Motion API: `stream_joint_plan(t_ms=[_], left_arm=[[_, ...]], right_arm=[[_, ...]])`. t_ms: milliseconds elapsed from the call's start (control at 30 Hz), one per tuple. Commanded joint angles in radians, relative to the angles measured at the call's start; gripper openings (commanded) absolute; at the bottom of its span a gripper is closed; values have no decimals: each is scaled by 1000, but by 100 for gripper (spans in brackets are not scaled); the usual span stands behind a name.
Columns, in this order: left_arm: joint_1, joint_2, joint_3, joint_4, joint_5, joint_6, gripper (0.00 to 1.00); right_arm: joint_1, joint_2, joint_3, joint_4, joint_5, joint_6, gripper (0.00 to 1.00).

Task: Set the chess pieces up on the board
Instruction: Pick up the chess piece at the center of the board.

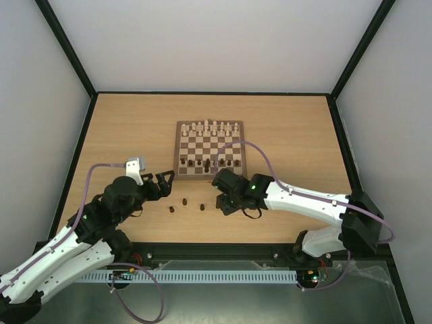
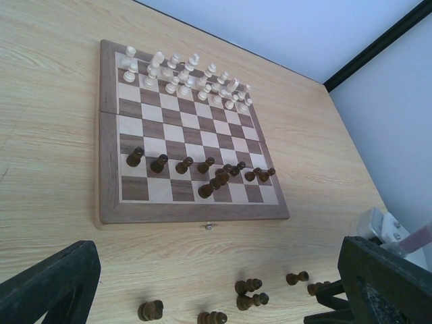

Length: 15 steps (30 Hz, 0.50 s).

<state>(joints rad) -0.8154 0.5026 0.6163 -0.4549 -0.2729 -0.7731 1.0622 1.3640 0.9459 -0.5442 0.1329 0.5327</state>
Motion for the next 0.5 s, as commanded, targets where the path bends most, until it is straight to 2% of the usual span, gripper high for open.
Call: stream_joint_plan(t_ms=[0, 167, 467], left_arm=[[-3, -1, -14, 14, 3, -11, 100], [-4, 1, -16, 19, 2, -11, 99], [-4, 5, -21, 22, 9, -10, 99]], right_arm=[[42, 44, 20, 10, 36, 40, 42], [51, 142, 55, 14, 75, 40, 36], [50, 253, 127, 22, 97, 17, 35]])
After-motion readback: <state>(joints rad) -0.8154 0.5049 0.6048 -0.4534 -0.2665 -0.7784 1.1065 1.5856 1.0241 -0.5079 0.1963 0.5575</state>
